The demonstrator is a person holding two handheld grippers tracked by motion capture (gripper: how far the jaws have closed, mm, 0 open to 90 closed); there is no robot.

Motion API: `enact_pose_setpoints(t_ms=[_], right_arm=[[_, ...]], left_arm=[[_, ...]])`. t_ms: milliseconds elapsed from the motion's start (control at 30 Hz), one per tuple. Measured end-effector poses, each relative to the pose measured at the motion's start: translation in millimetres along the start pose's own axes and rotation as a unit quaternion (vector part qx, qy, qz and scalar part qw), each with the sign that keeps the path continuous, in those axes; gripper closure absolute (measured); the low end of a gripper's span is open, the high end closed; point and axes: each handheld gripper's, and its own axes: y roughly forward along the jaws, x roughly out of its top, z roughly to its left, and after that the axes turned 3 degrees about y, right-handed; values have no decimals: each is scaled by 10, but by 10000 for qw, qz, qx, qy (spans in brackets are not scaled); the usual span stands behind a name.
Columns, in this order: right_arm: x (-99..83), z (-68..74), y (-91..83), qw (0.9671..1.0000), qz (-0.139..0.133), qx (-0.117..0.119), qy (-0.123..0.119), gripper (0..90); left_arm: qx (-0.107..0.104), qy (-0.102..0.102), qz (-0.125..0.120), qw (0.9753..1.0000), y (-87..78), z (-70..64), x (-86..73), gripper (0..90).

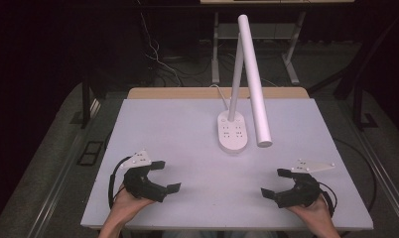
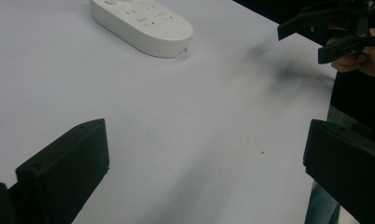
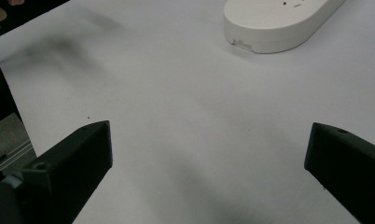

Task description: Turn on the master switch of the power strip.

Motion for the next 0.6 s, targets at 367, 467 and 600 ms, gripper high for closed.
enact_pose_setpoints(t_ms=[367,467,600], right_arm=[[1,11,1,10000,-4,-22,-28,3],[1,11,1,10000,0,-21,-23,3],[0,14,0,10000,-4,-25,-28,3]], left_arm=[[-109,67,106,9999,24,69,179,0],[-115,39,161,9998,42,90,214,0],[-152,36,170,9997,68,111,254,0]])
